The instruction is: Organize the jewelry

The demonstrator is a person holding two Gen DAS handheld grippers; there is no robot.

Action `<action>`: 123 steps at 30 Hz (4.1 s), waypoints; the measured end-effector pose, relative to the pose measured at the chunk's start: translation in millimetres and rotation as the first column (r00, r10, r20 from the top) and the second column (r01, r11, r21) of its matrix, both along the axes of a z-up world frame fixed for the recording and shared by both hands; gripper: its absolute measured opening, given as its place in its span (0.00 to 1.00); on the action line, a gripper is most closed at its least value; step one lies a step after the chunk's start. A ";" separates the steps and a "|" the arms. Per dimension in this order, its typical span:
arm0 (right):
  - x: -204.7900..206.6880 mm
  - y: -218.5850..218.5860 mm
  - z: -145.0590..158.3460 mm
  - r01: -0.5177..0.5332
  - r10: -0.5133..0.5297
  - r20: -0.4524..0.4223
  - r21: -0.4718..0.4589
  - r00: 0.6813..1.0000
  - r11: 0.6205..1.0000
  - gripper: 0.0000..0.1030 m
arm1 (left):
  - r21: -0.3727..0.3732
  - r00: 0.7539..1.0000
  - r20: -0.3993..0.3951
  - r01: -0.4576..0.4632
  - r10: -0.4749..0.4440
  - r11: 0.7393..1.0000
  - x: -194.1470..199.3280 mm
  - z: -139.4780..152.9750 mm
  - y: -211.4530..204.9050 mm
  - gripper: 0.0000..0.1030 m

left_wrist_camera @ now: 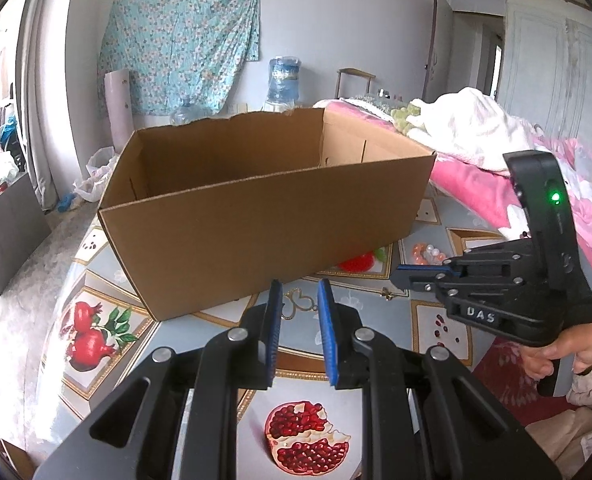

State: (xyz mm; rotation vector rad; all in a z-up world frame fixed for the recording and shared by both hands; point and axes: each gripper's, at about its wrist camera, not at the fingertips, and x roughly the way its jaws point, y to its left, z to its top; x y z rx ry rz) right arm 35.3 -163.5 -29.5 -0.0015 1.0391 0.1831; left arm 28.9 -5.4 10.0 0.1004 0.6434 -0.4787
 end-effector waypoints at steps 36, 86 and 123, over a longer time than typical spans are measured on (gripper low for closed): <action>7.2 0.1 -17.3 -0.036 0.035 -0.059 -0.004 0.998 0.999 0.00 | 0.018 1.000 -0.003 -0.001 0.001 1.000 -1.6 4.2 -2.8 0.17; 0.1 6.4 -7.0 -0.089 0.086 -0.063 -0.040 0.994 0.995 0.05 | 0.014 0.999 -0.042 -0.022 0.023 1.000 10.4 -8.7 -3.1 0.17; 70.2 -59.5 107.5 0.001 -0.035 0.197 0.171 0.980 0.985 0.05 | -0.114 0.997 0.074 0.044 -0.035 0.993 73.0 76.9 -15.0 0.17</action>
